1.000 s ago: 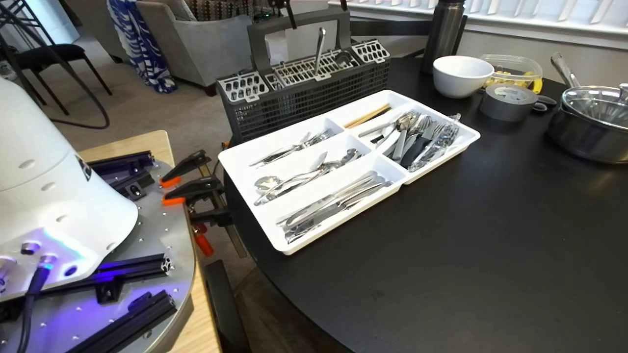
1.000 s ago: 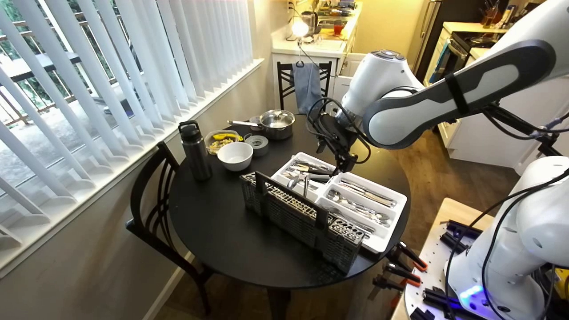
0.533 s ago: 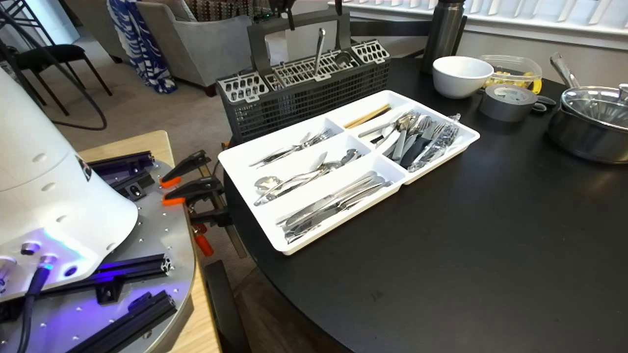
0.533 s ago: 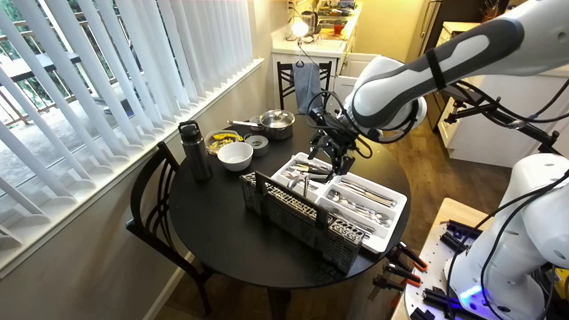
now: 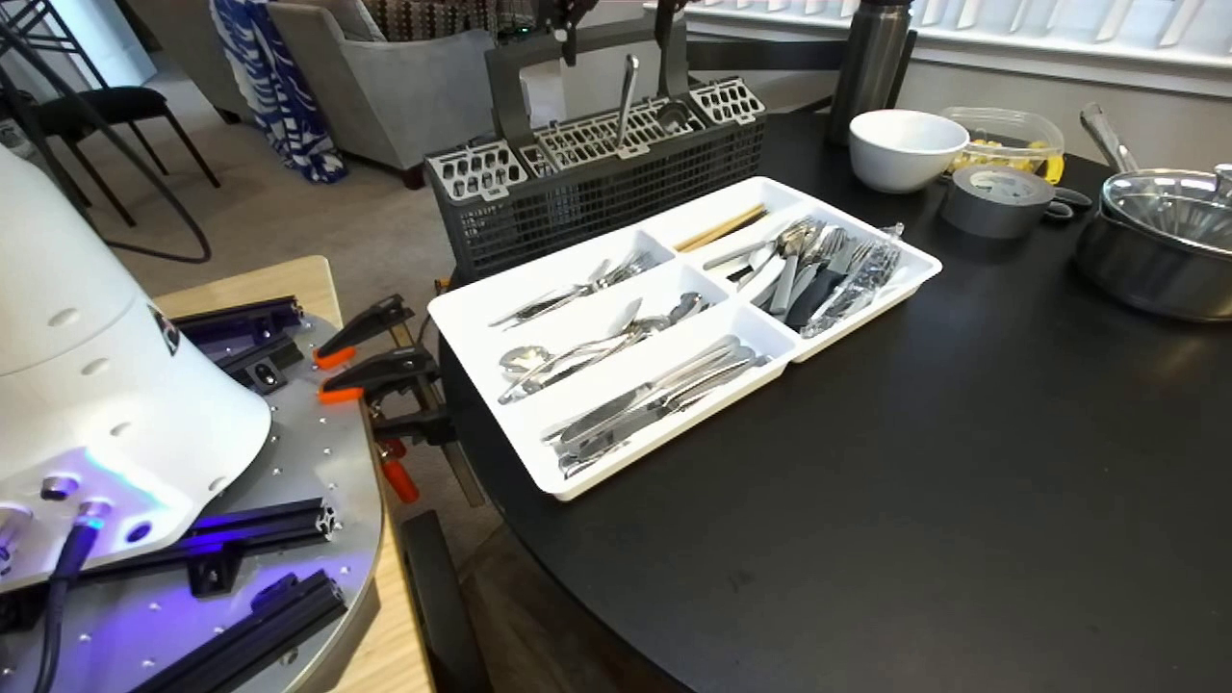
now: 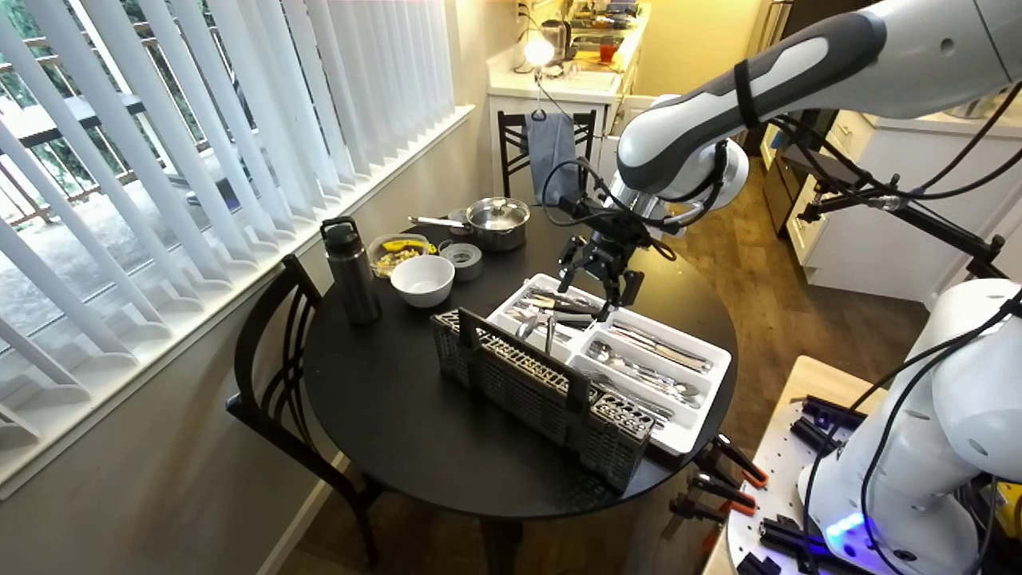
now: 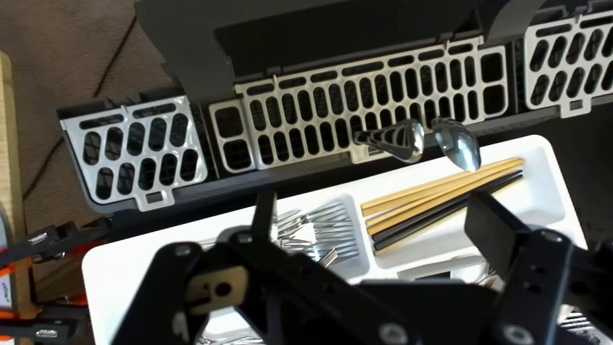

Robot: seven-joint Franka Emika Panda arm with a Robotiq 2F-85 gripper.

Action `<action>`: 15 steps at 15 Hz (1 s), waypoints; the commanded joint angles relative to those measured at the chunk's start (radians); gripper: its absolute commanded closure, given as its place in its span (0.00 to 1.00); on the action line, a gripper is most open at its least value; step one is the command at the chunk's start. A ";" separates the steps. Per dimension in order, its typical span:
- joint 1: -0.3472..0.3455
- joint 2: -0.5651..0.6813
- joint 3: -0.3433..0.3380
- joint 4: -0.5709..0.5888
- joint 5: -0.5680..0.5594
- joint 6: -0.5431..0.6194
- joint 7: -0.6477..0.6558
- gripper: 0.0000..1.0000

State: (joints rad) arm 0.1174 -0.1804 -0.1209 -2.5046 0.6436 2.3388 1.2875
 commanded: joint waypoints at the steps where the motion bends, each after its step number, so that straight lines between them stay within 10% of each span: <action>1: -0.058 0.080 0.038 0.077 0.028 -0.043 -0.046 0.00; 15: -0.060 0.305 0.118 0.344 -0.092 -0.287 -0.019 0.00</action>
State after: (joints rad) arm 0.0677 0.0793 -0.0210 -2.2064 0.5942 2.1094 1.2795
